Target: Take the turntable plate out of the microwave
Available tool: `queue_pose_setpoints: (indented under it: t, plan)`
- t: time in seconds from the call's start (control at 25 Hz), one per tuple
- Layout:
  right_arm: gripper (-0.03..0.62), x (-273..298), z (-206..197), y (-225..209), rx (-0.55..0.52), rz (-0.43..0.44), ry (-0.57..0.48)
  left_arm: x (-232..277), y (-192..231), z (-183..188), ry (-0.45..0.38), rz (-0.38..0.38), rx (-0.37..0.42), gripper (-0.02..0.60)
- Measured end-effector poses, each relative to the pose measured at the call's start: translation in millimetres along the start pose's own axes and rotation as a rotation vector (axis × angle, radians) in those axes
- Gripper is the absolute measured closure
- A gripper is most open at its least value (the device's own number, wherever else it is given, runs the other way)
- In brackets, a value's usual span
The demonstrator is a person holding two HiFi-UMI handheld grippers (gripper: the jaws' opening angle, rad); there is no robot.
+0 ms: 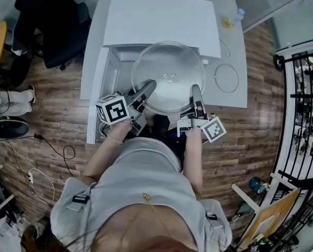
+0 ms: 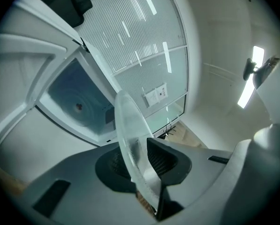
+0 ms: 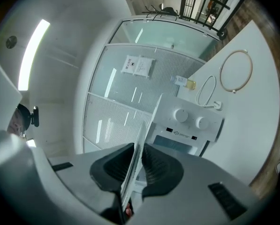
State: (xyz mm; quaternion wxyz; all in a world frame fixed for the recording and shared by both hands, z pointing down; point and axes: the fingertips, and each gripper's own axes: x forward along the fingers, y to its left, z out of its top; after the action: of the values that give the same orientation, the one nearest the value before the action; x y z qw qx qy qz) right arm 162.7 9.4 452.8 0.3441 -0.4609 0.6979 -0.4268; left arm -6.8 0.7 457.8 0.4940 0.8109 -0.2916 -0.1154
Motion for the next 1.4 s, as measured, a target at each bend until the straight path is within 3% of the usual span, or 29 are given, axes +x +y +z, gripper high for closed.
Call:
queue_pose_setpoints:
  t: [0.52,1.04,1.4]
  plan:
    - [0.537,60,23,-4,0.027,0.021,0.052,32,8,44,-0.023,0.014,-0.015,0.492]
    - [0.531,109,34,-15,-0.008,-0.049,0.130,56,25,78,-0.027,0.068,-0.082,0.492]
    - [0.522,122,29,-19,-0.054,-0.072,0.193,57,35,83,-0.039,0.112,-0.111,0.492]
